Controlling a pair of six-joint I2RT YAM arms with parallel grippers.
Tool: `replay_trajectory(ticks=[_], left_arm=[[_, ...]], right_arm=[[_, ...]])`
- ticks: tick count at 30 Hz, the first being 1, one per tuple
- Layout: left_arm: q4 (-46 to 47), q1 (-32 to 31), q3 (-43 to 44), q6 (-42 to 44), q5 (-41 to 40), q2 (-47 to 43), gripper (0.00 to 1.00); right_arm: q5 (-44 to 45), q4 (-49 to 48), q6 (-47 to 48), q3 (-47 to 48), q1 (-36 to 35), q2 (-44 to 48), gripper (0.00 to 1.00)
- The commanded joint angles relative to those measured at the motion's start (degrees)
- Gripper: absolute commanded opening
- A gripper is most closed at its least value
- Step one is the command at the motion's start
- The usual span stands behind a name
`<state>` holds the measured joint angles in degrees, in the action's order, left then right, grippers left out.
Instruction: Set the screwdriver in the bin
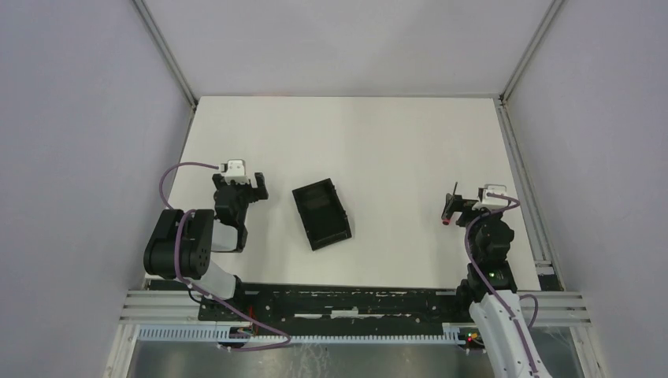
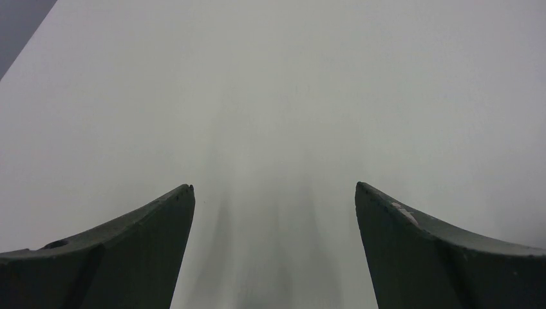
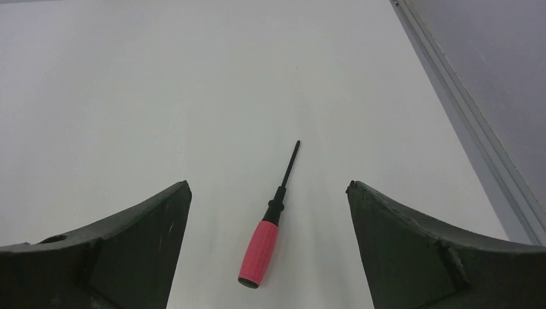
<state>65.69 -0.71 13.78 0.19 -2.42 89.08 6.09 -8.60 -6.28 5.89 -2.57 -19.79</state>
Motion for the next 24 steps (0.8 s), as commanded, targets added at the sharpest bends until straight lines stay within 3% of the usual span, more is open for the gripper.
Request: replay_trajectory(ticks=[1,6,10,14,17,24], left_arm=[[1.6,0.1,0.5,-1.9,0.5,-0.9,1.0],[1.6,0.1,0.5,-1.9,0.5,-0.9,1.0],[1.6,0.1,0.5,-1.9,0.6,-1.0,1.0],[1.6,0.1,0.5,-1.9,0.6,-0.9,1.0],[1.6,0.1,0.5,-1.9,0.6,-0.9,1.0],[1.6,0.1,0.5,-1.9,0.6,-0.9,1.0]], right_arm=[[3.2,3.4,-3.1,8.3,0.1,-2.0,0.98],[6.1,21.7,-1.8,31.8,0.1,-15.9,0.98],[1.7,39.7,1.0,56.6,0.1,-34.3,0.98],[1.6,52.3,2.5,71.1,0.3,-49.9,0.98],[0.8,52.6,2.2,70.4,1.4,-56.6,0.98],[-2.9,43.3,0.6,54.4,4.3,-66.8,0.95]])
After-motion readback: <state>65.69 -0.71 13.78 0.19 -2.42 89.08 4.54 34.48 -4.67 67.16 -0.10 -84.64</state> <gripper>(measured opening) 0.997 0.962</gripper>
